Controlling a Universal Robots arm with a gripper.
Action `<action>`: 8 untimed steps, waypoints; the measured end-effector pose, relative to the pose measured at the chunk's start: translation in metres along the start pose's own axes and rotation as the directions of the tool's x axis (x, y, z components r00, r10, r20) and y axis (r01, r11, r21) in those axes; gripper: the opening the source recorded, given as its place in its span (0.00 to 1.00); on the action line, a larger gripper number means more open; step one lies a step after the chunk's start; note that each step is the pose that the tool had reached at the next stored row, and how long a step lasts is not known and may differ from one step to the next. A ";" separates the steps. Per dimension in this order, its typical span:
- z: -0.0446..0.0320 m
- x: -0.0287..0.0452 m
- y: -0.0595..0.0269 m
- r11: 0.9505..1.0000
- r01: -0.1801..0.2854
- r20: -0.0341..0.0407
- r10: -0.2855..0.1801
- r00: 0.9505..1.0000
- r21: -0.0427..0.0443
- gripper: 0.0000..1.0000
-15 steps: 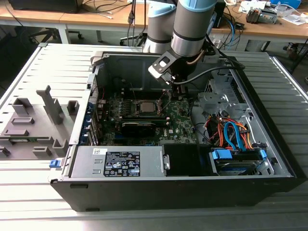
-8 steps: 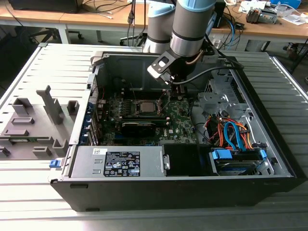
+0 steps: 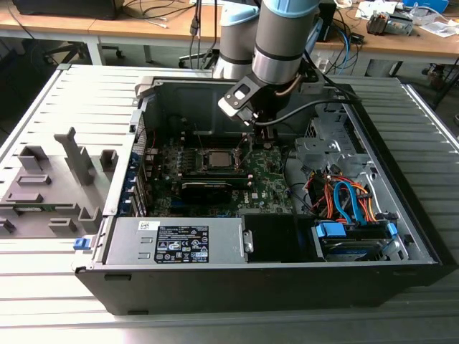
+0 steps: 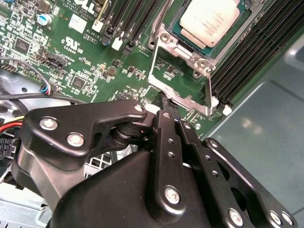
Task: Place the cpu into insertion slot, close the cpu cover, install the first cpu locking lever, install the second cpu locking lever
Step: 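Close the cpu cover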
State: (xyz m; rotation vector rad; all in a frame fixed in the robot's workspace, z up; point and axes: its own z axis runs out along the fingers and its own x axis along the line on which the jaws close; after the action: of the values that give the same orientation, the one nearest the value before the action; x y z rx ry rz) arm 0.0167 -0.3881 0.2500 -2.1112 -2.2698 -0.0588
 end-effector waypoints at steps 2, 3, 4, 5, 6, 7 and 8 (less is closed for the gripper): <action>0.0000 0.0001 -0.0012 1.000 0.000 0.000 0.000 1.000 0.000 0.11; 0.0000 0.0001 -0.0018 1.000 0.000 0.000 0.000 1.000 0.000 0.11; 0.0000 0.0002 -0.0020 1.000 0.000 0.000 0.000 1.000 0.000 0.11; 0.0000 0.0002 -0.0023 1.000 0.000 0.000 0.000 1.000 0.000 0.11; 0.0000 0.0002 -0.0026 1.000 0.000 0.000 0.000 1.000 0.000 0.11; 0.0000 0.0002 -0.0028 1.000 0.000 0.000 0.000 1.000 0.000 0.11; 0.0000 0.0002 -0.0031 1.000 0.000 0.000 0.000 1.000 0.000 0.11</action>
State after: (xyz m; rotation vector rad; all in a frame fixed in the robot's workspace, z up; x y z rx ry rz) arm 0.0136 -0.3881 0.2500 -2.1112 -2.2697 -0.0589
